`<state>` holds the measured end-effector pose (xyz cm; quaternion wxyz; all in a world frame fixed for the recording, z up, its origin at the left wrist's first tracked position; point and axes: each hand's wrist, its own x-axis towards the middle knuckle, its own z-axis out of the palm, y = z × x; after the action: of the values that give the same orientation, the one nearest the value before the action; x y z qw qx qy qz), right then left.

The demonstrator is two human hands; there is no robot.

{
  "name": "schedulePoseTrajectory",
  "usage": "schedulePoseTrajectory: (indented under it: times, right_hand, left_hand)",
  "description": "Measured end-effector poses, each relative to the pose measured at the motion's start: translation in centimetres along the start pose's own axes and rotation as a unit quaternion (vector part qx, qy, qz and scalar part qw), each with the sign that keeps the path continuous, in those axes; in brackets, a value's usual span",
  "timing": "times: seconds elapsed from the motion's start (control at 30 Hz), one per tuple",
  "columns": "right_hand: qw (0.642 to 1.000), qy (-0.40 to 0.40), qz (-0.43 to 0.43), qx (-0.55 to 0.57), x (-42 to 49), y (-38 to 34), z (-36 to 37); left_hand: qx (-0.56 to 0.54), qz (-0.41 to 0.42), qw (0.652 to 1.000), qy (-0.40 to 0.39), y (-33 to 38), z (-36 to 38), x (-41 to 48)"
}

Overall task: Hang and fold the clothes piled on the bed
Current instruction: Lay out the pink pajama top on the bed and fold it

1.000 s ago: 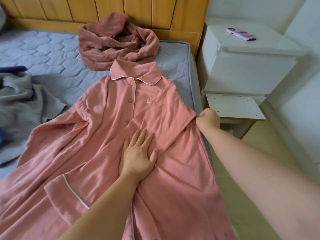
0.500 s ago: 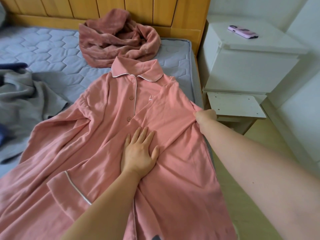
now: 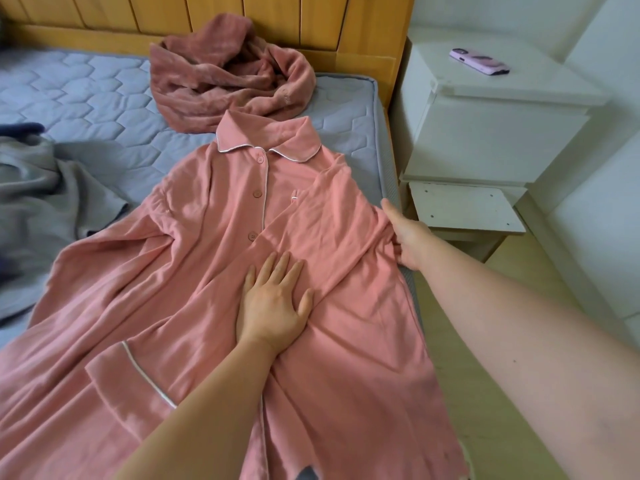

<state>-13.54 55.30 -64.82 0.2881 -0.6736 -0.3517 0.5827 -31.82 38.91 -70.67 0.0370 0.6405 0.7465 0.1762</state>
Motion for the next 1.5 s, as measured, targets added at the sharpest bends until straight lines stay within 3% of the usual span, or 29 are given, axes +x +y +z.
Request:
schedulePoseTrajectory:
  times: [0.1, 0.17, 0.27, 0.4, 0.5, 0.63, 0.7, 0.83, 0.97, 1.03, 1.17, 1.27, 1.37, 1.5]
  right_hand:
    - [0.995, -0.050, -0.022, -0.089, 0.2, 0.5, -0.7]
    - [0.988, 0.026, -0.066, -0.141, 0.7, 0.5, -1.1]
    - [0.943, 0.143, -0.155, -0.256, 0.3, 0.4, -1.9]
    - [0.964, 0.081, -0.135, -0.214, -1.6, 2.0, -1.3]
    - [0.959, 0.049, -0.098, -0.260, -2.4, 3.4, -1.8]
    - [0.930, 0.207, -0.157, -0.261, -5.0, 5.3, -3.8]
    - [0.942, 0.214, -0.146, -0.215, -6.8, 7.2, -3.9]
    - [0.958, 0.176, -0.095, -0.204, -10.9, 12.4, -4.0]
    - [0.956, 0.168, -0.101, -0.216, -14.5, 16.5, -5.1]
    - [0.957, 0.166, -0.105, -0.213, -15.8, 17.9, -5.5]
    - [0.935, 0.276, -0.128, -0.184, -17.6, 19.4, -7.3]
    - [0.918, 0.289, -0.155, -0.222, -18.5, 20.3, -8.2]
    - [0.895, 0.271, -0.218, -0.279, -19.8, 21.0, -7.7]
    - [0.828, 0.154, -0.379, -0.383, -21.0, 21.3, -6.5]
  left_hand:
    - [0.002, 0.001, 1.000, -0.002, 0.0, 0.0, 0.0]
    - [0.005, 0.003, 1.000, -0.002, 0.0, 0.0, 0.0]
    - [0.005, 0.003, 1.000, 0.001, 0.0, 0.0, 0.0]
    - [0.016, 0.005, 1.000, -0.005, 0.1, 0.0, 0.0]
    - [0.040, 0.010, 0.999, -0.016, 0.1, -0.1, 0.2]
    - [0.083, 0.143, 0.986, -0.019, 1.0, -0.5, -0.3]
    - [0.102, 0.204, 0.973, -0.018, 1.4, -0.9, -0.5]
    - [0.123, 0.221, 0.965, -0.067, 2.7, -1.3, -2.9]
    - [0.102, 0.173, 0.961, -0.189, 4.8, -1.2, -8.7]
    - [0.099, 0.192, 0.949, -0.229, 5.5, -1.6, -11.4]
    - [0.108, 0.251, 0.925, -0.262, 6.1, -3.4, -15.6]
    - [0.107, 0.248, 0.927, -0.258, 5.7, -4.7, -18.2]
    - [0.112, 0.228, 0.949, -0.187, 4.7, -5.7, -20.3]
    - [0.092, 0.208, 0.971, -0.070, 3.5, -6.1, -20.8]
